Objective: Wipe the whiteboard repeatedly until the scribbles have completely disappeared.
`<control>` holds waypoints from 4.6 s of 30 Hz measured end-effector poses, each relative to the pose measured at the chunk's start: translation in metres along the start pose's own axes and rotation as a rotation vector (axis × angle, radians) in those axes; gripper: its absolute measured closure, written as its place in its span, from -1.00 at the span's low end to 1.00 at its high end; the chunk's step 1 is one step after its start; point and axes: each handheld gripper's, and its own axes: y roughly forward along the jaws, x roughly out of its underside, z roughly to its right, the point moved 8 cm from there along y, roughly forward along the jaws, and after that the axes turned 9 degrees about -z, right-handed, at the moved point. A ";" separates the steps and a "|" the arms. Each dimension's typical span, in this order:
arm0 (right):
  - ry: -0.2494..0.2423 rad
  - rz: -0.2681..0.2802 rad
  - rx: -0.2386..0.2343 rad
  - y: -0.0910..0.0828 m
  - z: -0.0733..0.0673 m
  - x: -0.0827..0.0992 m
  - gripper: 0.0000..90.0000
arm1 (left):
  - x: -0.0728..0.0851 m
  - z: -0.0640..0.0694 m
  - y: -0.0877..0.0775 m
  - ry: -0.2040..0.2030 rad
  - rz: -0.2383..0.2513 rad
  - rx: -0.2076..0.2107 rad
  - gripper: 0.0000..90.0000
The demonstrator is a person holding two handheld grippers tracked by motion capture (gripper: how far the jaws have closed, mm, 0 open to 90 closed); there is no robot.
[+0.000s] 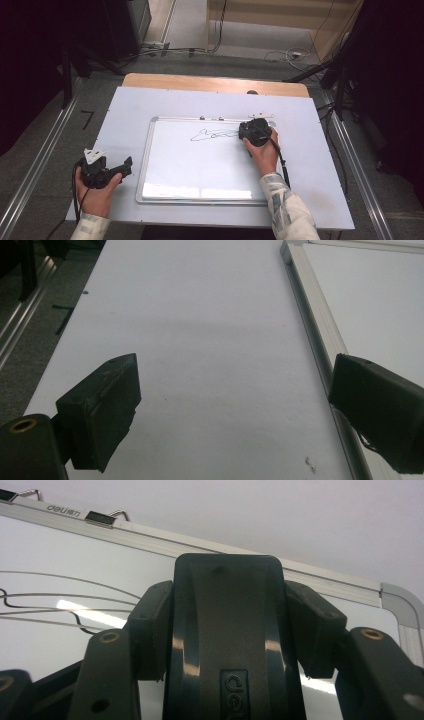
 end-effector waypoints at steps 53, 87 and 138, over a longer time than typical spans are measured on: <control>-0.065 0.000 -0.009 0.004 -0.035 -0.005 -0.13 | -0.001 0.002 0.000 0.006 0.002 0.010 -0.84; -0.118 0.002 -0.030 0.007 -0.064 -0.012 -0.13 | -0.001 0.003 0.000 0.008 0.000 0.012 -0.84; -0.183 0.009 -0.073 0.010 -0.109 -0.020 -0.13 | -0.001 0.002 0.000 0.004 0.002 0.014 -0.84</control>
